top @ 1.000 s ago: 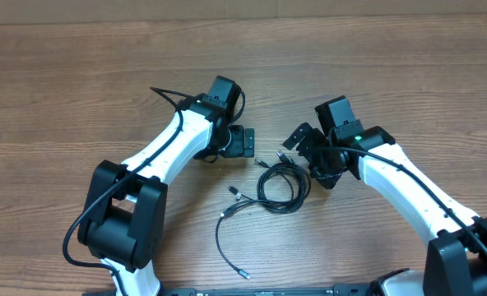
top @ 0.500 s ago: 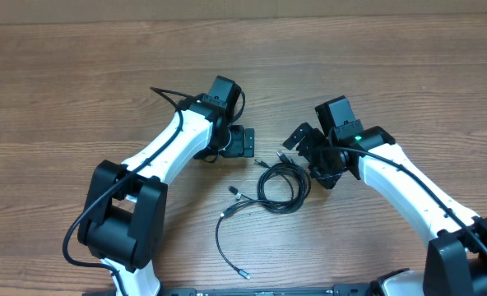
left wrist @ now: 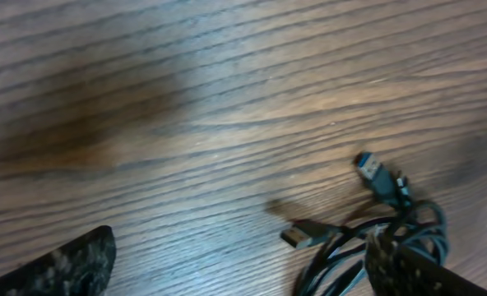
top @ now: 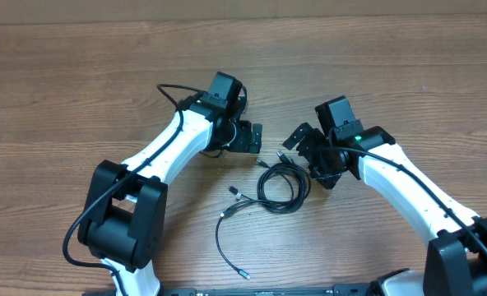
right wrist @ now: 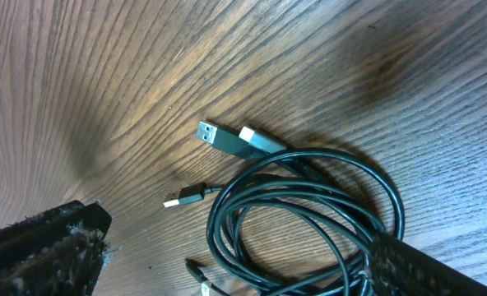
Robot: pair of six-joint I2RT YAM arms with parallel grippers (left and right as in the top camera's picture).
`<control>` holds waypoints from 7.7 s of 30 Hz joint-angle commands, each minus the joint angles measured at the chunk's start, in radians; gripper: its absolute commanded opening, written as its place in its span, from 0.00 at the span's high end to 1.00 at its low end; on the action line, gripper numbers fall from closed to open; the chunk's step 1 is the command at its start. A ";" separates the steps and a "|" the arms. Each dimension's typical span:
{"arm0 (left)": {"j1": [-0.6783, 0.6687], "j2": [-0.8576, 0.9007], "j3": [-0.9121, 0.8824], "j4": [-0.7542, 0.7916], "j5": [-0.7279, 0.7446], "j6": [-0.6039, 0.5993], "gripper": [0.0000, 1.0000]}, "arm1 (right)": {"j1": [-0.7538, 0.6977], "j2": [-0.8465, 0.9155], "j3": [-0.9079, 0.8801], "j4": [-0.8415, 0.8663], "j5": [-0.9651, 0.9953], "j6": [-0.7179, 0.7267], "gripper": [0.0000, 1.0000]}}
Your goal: Untangle cables
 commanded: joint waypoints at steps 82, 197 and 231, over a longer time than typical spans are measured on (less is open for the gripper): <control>0.150 0.001 -0.196 -0.195 0.278 0.298 0.88 | -0.381 -0.001 -0.004 -0.372 -0.199 -0.603 0.10; 0.180 0.001 -0.196 -0.098 0.842 0.598 0.96 | 0.034 -0.001 -0.005 -0.315 -0.217 -0.688 0.13; 0.190 0.001 -0.196 -0.166 0.986 0.601 0.96 | 0.034 -0.001 -0.005 -0.302 -0.217 -0.764 0.00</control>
